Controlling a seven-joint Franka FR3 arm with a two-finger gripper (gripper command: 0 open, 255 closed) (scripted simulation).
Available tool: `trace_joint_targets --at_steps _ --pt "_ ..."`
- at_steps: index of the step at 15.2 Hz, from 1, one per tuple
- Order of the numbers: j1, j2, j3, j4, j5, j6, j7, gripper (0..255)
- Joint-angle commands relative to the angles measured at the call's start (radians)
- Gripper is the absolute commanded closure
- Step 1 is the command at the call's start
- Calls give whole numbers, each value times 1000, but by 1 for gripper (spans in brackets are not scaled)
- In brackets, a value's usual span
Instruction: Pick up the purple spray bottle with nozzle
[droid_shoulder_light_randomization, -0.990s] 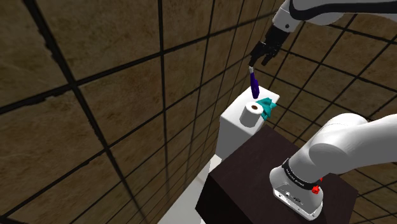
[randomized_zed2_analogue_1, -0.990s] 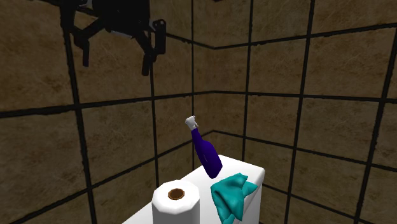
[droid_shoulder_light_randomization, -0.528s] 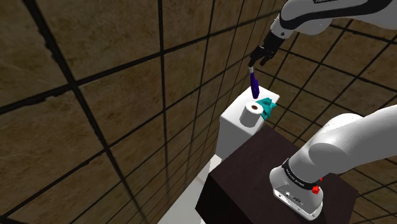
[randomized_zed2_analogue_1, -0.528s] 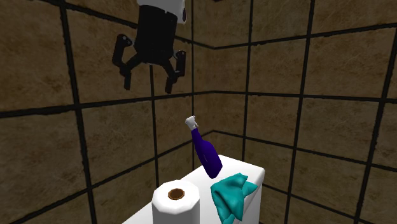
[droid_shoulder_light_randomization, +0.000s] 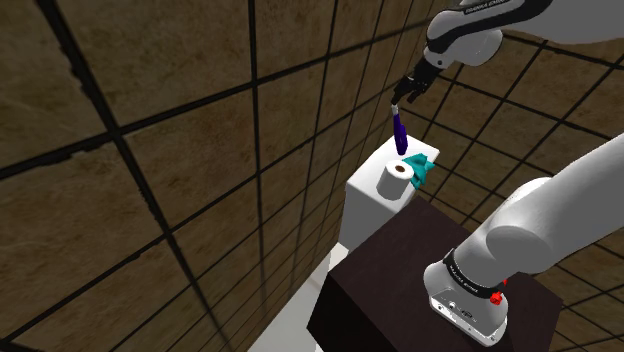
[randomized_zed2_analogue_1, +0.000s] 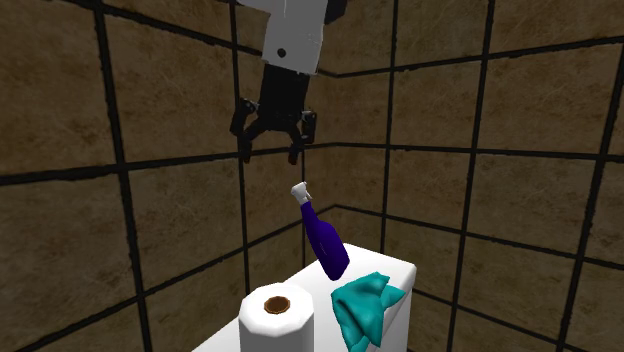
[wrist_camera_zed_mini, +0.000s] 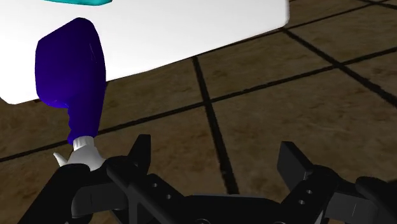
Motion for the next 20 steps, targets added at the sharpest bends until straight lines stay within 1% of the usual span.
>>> trace_joint_targets --at_steps 1,4,6,8,11,18,20 --pt "7 73 -37 37 63 35 -78 0" --pt "4 192 -77 113 182 60 -201 0" --pt "-14 276 -88 171 269 65 -282 0" --pt "-44 359 -87 236 354 62 -358 0" --pt "-108 480 -68 343 465 47 -452 0" --pt "-131 534 -36 320 536 105 -515 0" --pt "-133 539 -33 319 542 110 -520 0"
